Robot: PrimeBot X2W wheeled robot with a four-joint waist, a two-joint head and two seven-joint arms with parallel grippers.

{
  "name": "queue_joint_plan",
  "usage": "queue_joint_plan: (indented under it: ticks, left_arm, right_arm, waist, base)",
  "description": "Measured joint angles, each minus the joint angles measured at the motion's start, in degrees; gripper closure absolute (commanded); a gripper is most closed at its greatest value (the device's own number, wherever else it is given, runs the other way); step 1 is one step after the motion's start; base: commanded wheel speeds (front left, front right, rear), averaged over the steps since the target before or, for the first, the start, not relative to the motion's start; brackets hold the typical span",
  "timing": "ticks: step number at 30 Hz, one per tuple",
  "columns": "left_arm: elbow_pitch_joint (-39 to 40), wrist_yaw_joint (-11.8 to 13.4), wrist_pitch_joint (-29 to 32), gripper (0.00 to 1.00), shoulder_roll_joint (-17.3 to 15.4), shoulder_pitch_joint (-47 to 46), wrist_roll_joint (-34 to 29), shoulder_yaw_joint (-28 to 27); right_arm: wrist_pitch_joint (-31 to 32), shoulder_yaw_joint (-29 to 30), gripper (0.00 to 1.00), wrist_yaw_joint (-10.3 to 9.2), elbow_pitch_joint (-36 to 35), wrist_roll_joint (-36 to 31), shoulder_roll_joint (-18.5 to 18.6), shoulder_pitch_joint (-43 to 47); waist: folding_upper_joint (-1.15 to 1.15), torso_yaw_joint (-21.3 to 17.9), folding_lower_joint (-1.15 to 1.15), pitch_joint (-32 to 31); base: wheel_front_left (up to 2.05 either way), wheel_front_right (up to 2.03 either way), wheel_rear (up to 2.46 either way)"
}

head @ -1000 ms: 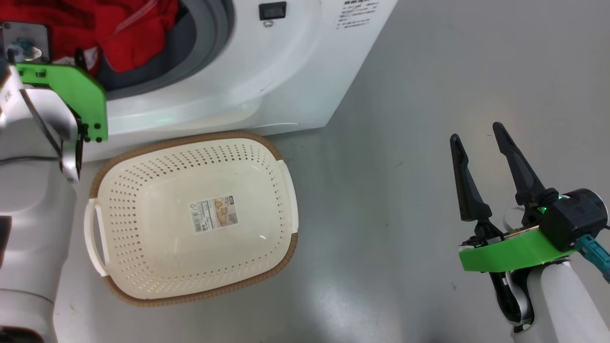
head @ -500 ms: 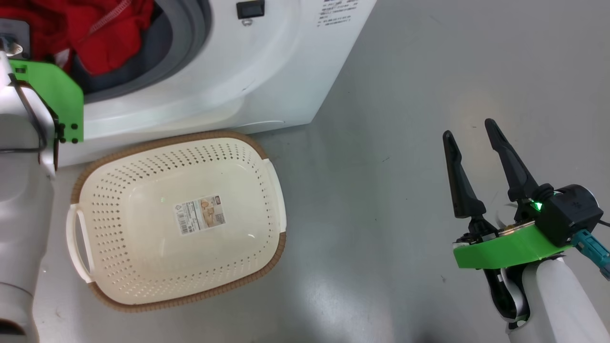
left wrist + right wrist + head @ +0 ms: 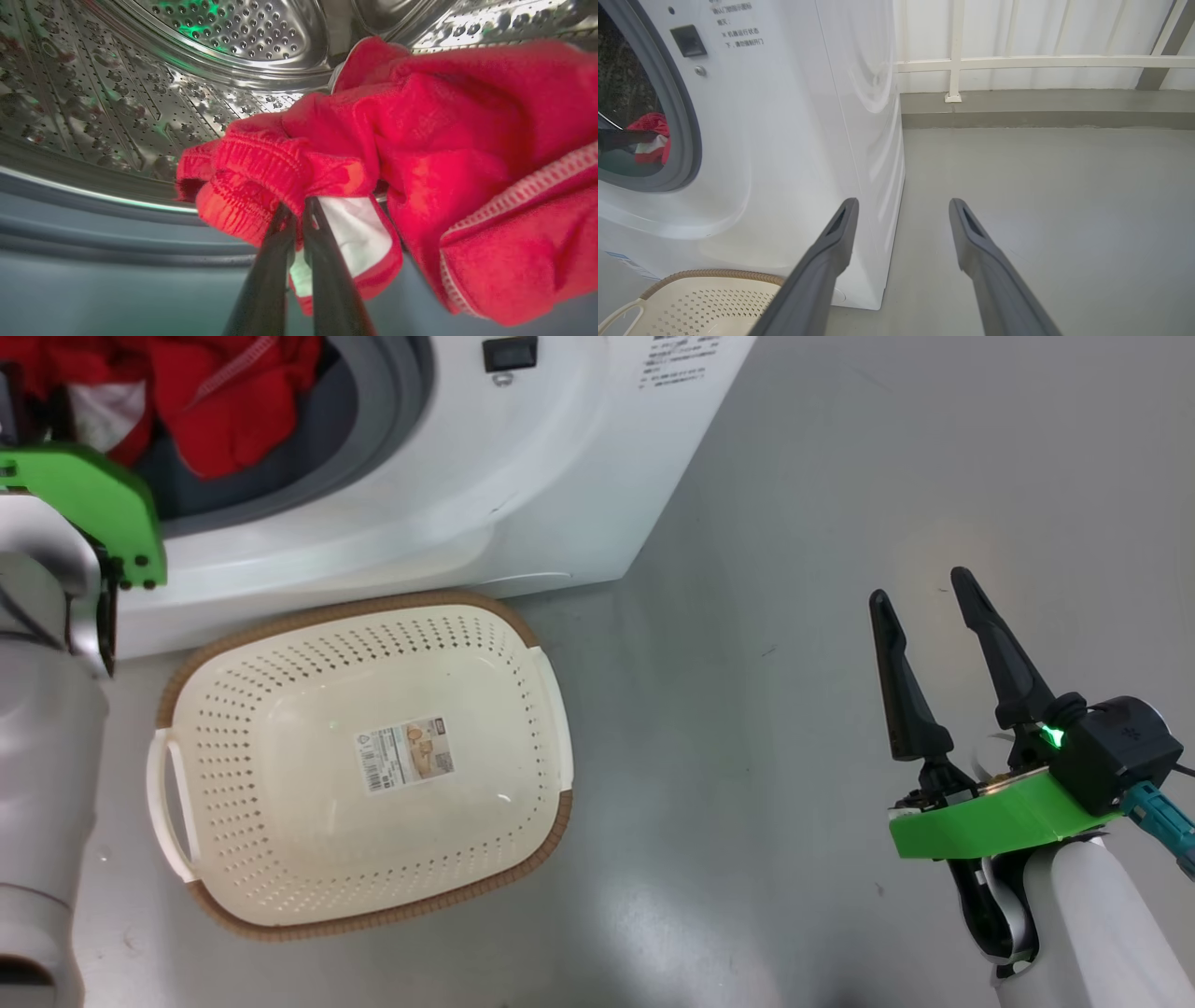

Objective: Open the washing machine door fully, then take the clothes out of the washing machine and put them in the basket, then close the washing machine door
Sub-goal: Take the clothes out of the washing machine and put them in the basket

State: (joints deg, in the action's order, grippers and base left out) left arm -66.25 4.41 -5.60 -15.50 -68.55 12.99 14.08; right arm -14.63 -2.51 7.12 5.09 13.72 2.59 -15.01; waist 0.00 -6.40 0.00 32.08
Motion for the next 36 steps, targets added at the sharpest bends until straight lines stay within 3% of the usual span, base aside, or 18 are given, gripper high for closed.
queue_joint_plan:
  ticks: [10,16,24,36]
  left_arm:
    - [5.34,-2.02,-8.21,1.0,0.63,3.28,3.34,-2.12]
    - [10.79,-2.44,-8.69,1.0,0.66,7.54,3.83,-2.83]
    - [23.63,-2.34,-8.7,1.0,0.53,16.85,3.83,-4.3]
    - [37.57,-0.69,-8.7,1.0,0.44,29.48,3.9,-5.13]
  right_arm:
    - [0.0,0.14,0.0,0.0,0.4,0.0,0.08,0.0]
    - [-0.01,0.18,0.0,0.0,0.6,0.0,0.11,0.01]
    - [0.0,0.4,0.0,0.0,1.14,-0.01,0.18,0.18]
    - [0.0,1.2,0.0,0.0,1.62,-0.01,0.23,1.35]
  waist:
    - [0.0,1.3,0.0,-1.2]
    - [0.0,1.82,0.0,-2.55]
    - [0.0,2.47,0.0,-5.63]
    - [0.0,3.39,0.0,-10.21]
  base:
    - [0.0,0.0,0.0]
    - [0.0,0.0,0.0]
    - [0.0,0.0,0.0]
    - [0.0,0.0,0.0]
